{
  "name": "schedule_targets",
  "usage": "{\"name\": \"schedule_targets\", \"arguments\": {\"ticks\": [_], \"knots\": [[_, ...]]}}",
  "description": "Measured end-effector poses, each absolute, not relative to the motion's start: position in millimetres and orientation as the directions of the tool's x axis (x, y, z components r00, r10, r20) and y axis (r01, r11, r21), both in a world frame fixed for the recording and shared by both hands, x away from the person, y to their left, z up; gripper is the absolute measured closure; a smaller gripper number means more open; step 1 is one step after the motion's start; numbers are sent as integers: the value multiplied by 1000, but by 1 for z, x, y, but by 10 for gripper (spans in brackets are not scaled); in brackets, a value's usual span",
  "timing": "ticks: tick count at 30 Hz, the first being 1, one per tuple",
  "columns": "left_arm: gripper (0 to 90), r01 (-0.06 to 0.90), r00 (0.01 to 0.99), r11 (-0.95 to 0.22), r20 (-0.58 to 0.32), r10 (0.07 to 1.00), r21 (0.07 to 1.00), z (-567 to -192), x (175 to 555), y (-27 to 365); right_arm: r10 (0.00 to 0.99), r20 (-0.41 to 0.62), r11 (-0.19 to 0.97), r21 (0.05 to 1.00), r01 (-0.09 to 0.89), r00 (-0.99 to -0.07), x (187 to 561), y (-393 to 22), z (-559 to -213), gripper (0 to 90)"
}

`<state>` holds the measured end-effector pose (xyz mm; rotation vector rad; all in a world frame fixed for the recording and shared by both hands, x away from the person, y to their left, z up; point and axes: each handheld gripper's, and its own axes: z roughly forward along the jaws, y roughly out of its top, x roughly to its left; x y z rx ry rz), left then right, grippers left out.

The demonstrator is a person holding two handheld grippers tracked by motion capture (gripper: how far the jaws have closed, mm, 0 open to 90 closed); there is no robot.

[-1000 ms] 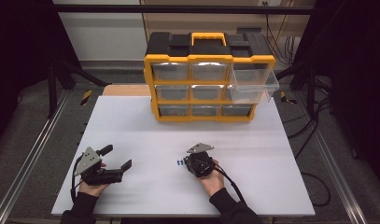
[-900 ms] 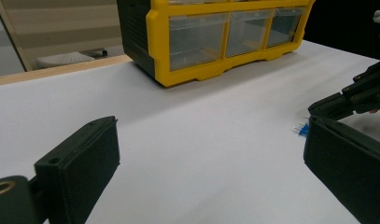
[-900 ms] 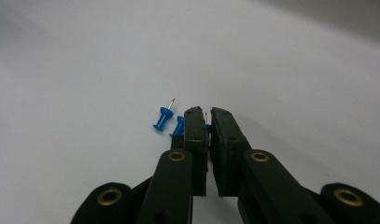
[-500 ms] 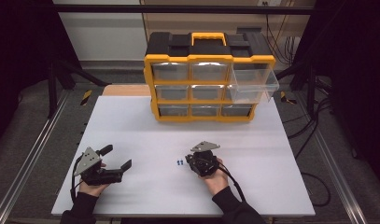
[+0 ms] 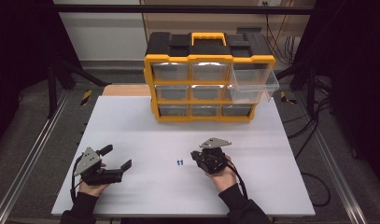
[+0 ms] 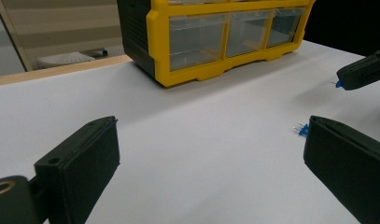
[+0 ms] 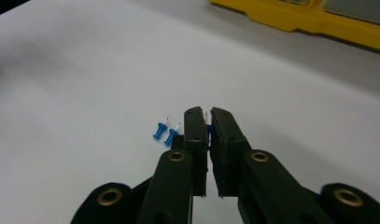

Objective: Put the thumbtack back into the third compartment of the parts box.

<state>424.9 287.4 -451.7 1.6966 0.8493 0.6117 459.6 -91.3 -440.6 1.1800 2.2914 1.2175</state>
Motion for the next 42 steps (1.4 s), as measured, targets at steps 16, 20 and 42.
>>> {"name": "schedule_targets", "arguments": {"ticks": [16,20,42], "knots": [[32,234,612,-156,-20,790,960,-452,425,287,767,114,280,826,489,-631,458,-115,-414,857],[32,233,613,-155,-21,790,960,-452,425,287,770,119,266,833,486,-627,457,-122,-407,857],[32,235,613,-158,-20,790,959,-452,425,286,791,106,204,883,423,-603,452,-164,-364,857]]}}
